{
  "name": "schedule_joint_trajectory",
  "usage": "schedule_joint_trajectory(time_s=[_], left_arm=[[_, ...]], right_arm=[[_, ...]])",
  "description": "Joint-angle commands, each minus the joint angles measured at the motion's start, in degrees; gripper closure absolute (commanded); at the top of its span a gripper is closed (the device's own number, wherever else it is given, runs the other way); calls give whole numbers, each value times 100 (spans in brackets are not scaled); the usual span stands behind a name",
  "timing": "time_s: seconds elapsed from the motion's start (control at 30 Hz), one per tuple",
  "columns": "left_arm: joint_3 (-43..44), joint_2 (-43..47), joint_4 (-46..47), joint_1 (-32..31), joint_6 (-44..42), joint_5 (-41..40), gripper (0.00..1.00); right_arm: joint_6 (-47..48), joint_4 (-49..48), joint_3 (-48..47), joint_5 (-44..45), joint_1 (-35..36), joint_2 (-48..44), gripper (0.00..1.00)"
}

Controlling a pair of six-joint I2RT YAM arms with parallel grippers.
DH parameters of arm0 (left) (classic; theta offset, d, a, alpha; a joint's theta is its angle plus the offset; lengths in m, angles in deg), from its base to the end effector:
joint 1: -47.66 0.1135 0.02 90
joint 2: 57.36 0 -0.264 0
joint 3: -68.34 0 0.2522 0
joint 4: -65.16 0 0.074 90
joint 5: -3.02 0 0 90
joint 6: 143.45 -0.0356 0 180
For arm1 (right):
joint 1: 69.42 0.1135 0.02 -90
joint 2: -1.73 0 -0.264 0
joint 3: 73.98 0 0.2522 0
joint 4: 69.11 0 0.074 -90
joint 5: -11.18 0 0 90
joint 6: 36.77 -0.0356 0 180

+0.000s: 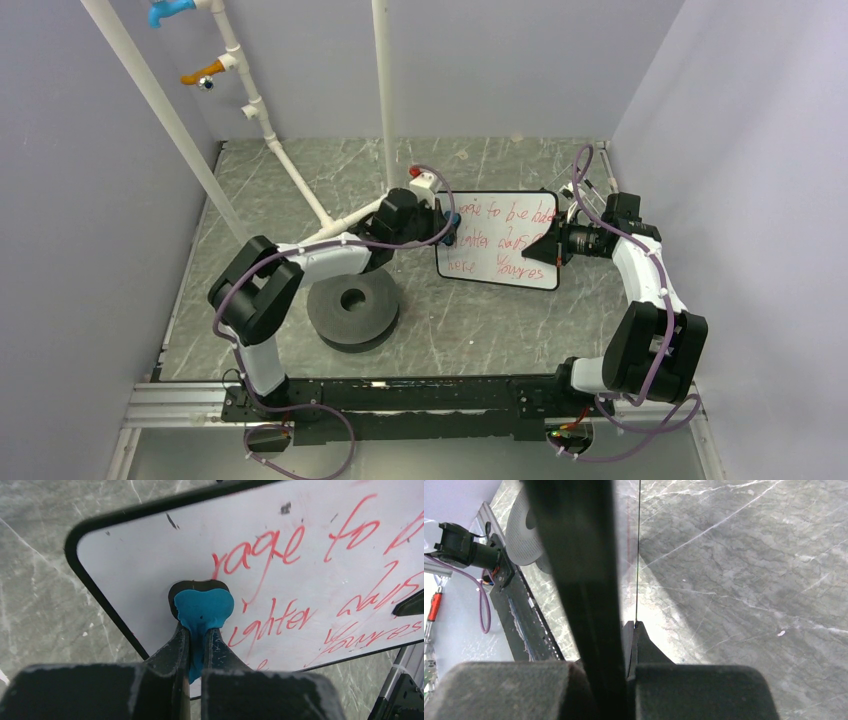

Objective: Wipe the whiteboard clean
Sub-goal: Erase the center of the board with the whiteboard.

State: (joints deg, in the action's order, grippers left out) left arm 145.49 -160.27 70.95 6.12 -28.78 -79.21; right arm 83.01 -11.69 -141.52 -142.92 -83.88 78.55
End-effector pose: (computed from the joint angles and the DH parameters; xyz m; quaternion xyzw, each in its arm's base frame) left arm 0.3028 -0.2747 0.2239 0.1583 0.8026 -0.3592 0.4492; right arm 0.2444 -0.0299 0.2476 -0.2169 0.8084 0.4170 0.3543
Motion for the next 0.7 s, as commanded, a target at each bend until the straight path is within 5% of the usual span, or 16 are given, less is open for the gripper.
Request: schedule_joint_trajectory(time_s=[0.0, 0.33, 0.67], left_arm=[[-253, -119, -72, -154, 144, -312, 100], [-4, 155, -138, 353, -44, -92, 100], [-217, 64, 264, -228, -648, 490, 100]], right_arm=[[595, 379, -124, -293, 299, -18, 100], [590, 372, -124, -286, 309, -27, 100], [600, 381, -126, -288, 309, -9, 100]])
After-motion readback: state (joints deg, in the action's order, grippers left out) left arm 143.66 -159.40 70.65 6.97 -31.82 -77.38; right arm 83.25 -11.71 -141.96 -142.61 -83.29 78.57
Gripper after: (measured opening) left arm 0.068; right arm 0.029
